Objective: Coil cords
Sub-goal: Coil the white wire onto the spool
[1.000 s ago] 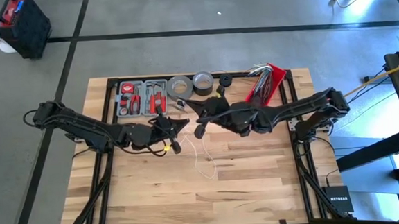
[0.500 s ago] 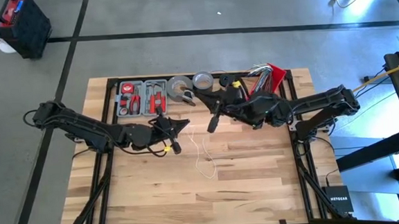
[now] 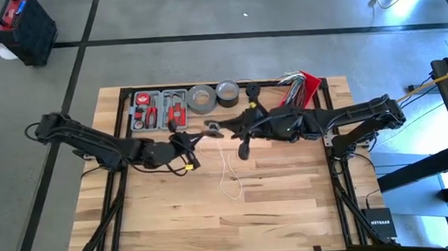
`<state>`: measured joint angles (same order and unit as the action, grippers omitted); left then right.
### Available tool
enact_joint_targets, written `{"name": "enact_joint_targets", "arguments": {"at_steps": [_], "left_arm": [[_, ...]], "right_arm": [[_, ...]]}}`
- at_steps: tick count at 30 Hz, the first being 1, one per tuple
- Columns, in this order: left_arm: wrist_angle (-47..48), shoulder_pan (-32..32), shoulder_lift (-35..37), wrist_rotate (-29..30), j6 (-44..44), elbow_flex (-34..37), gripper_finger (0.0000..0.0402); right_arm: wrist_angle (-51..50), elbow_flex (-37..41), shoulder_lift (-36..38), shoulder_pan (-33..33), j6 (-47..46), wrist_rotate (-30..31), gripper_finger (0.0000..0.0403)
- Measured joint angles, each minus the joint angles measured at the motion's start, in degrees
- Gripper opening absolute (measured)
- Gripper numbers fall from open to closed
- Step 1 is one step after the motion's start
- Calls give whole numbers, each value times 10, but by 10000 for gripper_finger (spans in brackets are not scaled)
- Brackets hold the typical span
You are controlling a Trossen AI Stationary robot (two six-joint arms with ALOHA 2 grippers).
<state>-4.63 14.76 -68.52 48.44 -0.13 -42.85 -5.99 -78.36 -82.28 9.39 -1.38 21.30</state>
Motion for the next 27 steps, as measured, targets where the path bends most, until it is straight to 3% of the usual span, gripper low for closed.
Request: {"name": "enact_joint_targets", "arguments": {"at_steps": [10, 18, 27], "left_arm": [[84, 25, 81, 2, -72, -1, 1], [75, 52, 97, 2, -72, -2, 1], [57, 51, 97, 2, -78, -3, 1]], "right_arm": [[-103, 0, -3, 0, -3, 11, 5], [-136, 2, -39, 0, 1, 50, 5], [-137, 2, -103, 0, 16, 52, 5]]}}
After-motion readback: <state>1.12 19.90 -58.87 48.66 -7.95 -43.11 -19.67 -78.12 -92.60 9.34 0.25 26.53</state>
